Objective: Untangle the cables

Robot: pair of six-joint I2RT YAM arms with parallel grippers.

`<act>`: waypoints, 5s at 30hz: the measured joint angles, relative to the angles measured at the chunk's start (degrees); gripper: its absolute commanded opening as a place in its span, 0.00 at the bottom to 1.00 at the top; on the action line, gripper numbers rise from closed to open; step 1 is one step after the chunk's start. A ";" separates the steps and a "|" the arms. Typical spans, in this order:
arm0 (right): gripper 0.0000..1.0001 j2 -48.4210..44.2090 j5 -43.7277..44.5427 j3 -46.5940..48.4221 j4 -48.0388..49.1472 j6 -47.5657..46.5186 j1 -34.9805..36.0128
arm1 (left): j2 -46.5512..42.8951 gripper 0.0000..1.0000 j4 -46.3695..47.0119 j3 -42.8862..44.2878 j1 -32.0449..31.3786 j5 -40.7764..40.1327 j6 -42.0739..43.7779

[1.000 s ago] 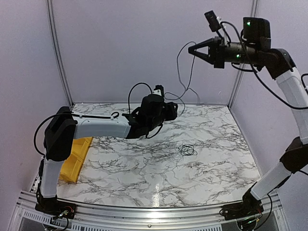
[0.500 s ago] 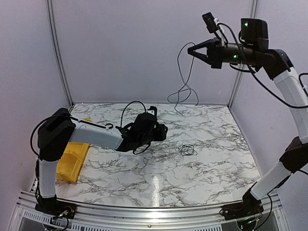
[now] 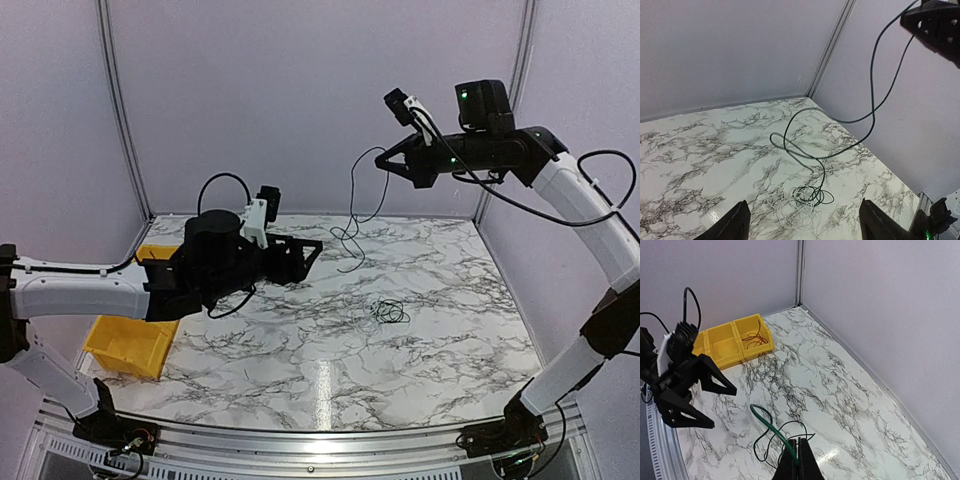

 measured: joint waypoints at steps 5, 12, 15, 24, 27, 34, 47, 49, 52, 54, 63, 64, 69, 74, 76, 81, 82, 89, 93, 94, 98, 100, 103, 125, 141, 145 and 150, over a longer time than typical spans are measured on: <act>0.00 0.00 0.00 -2.69 0.24 -0.79 0.02 | -1.84 0.81 -1.27 4.17 0.04 1.73 0.66; 0.00 -0.50 -1.11 -4.55 0.26 -1.03 0.02 | 3.93 0.75 -4.79 16.50 0.63 5.49 -0.48; 0.00 -1.14 -1.51 -5.29 0.22 -1.05 0.02 | 7.30 0.73 -5.90 20.39 1.44 8.00 -0.76; 0.00 -2.78 -2.21 -6.45 0.22 -1.09 0.02 | 14.71 0.55 -7.85 26.62 3.23 13.20 0.07; 0.00 -3.10 -2.25 -7.06 0.26 -1.22 0.02 | 15.89 0.37 -8.17 27.50 3.76 14.91 1.05; 0.00 -3.39 -2.16 -9.38 0.28 -1.70 0.02 | 16.70 0.00 -8.48 28.85 4.31 18.18 3.32; 0.43 -3.39 -2.08 -17.86 0.17 -2.73 0.02 | 7.39 0.00 -8.39 20.22 8.48 16.13 3.96; 0.48 -3.34 -2.36 -18.43 -0.42 -2.80 0.07 | 3.37 0.00 -8.74 16.83 9.99 14.91 3.28; 0.49 -3.41 -2.69 -18.16 -0.35 -3.34 0.09 | -2.82 0.00 -11.69 12.96 12.24 11.65 2.93; 0.49 -3.43 -2.60 -18.14 -0.42 -3.67 0.09 | -6.21 0.00 -14.71 11.47 13.27 8.74 2.95; 0.50 -5.97 -1.38 -18.40 -0.59 -4.66 0.09 | -22.45 0.00 -35.32 7.85 19.52 -4.92 3.65; 0.50 -6.36 -1.25 -18.40 -0.59 -4.70 0.09 | -24.02 0.00 -37.42 7.78 20.39 -6.54 3.65; 0.49 -7.06 -0.70 -18.78 -0.59 -4.81 0.09 | -29.05 0.00 -46.27 7.72 24.15 -13.77 3.69; 0.49 -7.06 -0.63 -19.71 -0.63 -4.87 0.09 | -29.75 0.00 -52.06 7.54 27.54 -18.29 3.39; 0.49 -7.06 -0.57 -19.78 -0.61 -4.87 0.09 | -29.70 0.00 -53.51 7.10 28.65 -19.56 3.06; 0.49 -7.10 -0.50 -20.28 -0.61 -4.94 0.09 | -29.68 0.00 -55.45 4.09 32.48 -21.84 1.09; 0.49 -7.15 -0.48 -20.61 -0.55 -4.96 0.09 | -29.66 0.00 -55.74 3.34 33.24 -22.16 0.68; 0.49 -7.87 0.22 -22.62 -0.66 -5.11 0.09 | -28.52 0.00 -56.52 -1.64 37.07 -23.30 -0.87; 0.49 -8.33 0.59 -22.84 -0.61 -5.14 0.09 | -28.13 0.00 -55.52 -5.03 39.65 -23.28 -0.98; 0.49 -8.41 0.63 -22.88 -0.61 -5.14 0.09 | -28.13 0.00 -54.93 -6.05 40.37 -23.17 -0.98; 0.49 -9.11 0.87 -23.58 -0.61 -5.14 0.09 | -28.11 0.00 -51.47 -9.20 42.95 -21.31 -0.72; 0.49 -9.51 0.96 -24.11 -0.61 -5.14 0.09 | -28.02 0.00 -48.52 -10.32 43.98 -19.85 -0.07; 0.49 -9.99 0.96 -24.70 -0.57 -5.14 0.09 | -27.34 0.00 -43.47 -11.54 45.29 -16.83 0.96; 0.49 -12.74 1.60 -28.39 -0.57 -5.14 0.09 | -25.75 0.00 -38.18 -18.60 48.83 -13.25 -6.03; 0.49 -12.74 1.90 -28.89 -0.57 -5.14 0.09 | -15.65 0.00 -22.05 -19.56 51.45 -11.02 -2.78; 0.49 -13.14 2.10 -29.88 -0.37 -5.20 0.09 | -15.96 0.00 -19.12 -20.44 51.45 -4.94 -1.79; 0.49 -14.75 2.45 -32.00 -0.42 -5.55 0.09 | -21.84 0.00 -20.00 -23.63 51.43 0.33 -1.79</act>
